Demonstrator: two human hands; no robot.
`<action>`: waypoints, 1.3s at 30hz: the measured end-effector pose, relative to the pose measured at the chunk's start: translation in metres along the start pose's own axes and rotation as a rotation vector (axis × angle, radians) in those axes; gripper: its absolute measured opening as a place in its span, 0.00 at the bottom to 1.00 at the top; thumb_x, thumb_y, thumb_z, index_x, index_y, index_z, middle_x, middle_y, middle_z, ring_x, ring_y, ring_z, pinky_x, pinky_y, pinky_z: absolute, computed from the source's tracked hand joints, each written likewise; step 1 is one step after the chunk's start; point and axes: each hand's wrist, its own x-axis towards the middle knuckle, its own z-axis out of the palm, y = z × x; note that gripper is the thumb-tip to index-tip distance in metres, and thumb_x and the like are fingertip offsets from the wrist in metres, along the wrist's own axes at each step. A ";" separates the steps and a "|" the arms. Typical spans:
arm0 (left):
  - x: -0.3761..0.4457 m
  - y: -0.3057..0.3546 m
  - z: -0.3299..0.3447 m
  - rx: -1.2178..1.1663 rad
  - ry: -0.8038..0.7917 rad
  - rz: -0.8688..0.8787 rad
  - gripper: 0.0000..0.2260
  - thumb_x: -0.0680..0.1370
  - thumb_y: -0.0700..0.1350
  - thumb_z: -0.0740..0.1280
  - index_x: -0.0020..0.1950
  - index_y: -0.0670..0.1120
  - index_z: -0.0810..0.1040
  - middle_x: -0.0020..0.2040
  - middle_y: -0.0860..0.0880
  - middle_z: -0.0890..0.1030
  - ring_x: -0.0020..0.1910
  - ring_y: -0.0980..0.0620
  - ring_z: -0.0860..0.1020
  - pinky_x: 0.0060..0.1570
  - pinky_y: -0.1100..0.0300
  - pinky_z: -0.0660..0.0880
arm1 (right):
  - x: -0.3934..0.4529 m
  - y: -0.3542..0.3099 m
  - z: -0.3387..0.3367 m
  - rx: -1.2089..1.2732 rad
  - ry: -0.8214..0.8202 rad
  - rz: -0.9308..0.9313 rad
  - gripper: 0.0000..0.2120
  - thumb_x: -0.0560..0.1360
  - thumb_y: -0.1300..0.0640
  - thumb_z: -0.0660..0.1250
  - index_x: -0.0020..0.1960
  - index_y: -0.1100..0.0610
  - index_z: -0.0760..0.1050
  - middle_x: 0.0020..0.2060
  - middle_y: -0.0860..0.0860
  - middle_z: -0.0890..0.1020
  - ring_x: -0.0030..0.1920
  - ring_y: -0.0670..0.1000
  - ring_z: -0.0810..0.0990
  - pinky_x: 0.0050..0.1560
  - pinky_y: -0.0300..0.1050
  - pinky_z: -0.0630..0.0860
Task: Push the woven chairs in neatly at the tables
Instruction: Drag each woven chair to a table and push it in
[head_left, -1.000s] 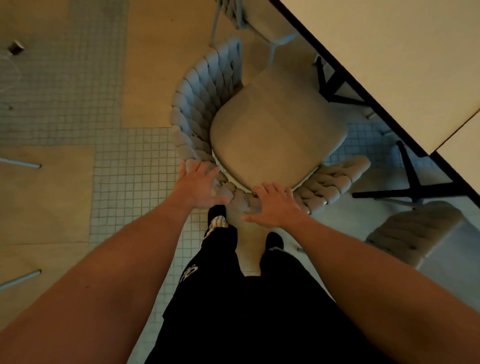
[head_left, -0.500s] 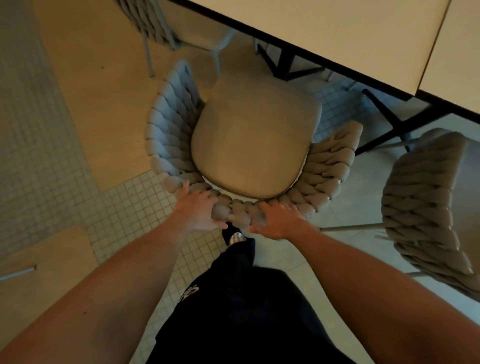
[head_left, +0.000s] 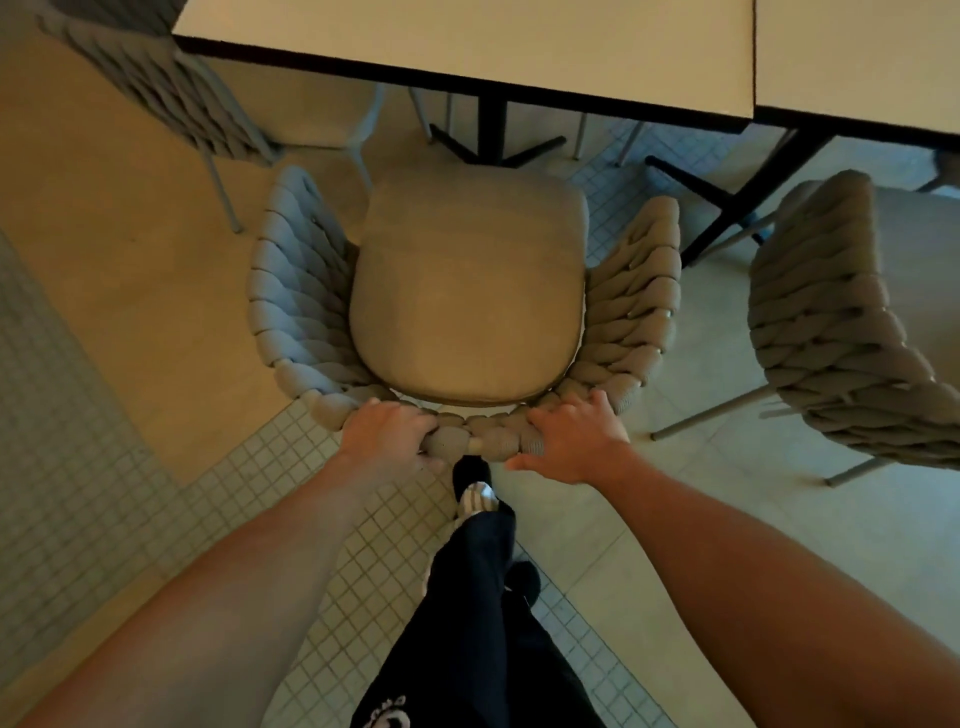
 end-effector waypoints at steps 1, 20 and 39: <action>0.000 0.000 0.000 -0.004 -0.003 0.001 0.21 0.72 0.67 0.67 0.59 0.58 0.79 0.52 0.58 0.83 0.54 0.53 0.80 0.53 0.53 0.73 | -0.003 -0.002 0.000 -0.007 -0.002 0.006 0.39 0.73 0.21 0.52 0.72 0.47 0.69 0.66 0.52 0.78 0.68 0.56 0.73 0.69 0.60 0.61; -0.026 0.041 -0.004 0.036 -0.052 0.110 0.10 0.71 0.56 0.73 0.46 0.52 0.82 0.42 0.52 0.82 0.42 0.48 0.82 0.36 0.58 0.66 | -0.041 -0.004 0.033 -0.007 -0.069 0.039 0.39 0.74 0.22 0.49 0.72 0.48 0.68 0.65 0.53 0.79 0.70 0.56 0.71 0.71 0.64 0.56; 0.108 0.034 -0.073 0.039 0.038 0.085 0.20 0.76 0.67 0.66 0.58 0.54 0.80 0.50 0.52 0.83 0.50 0.49 0.81 0.47 0.53 0.76 | 0.037 0.102 -0.031 0.019 0.022 0.082 0.36 0.74 0.22 0.52 0.71 0.44 0.69 0.64 0.50 0.79 0.69 0.55 0.72 0.71 0.63 0.59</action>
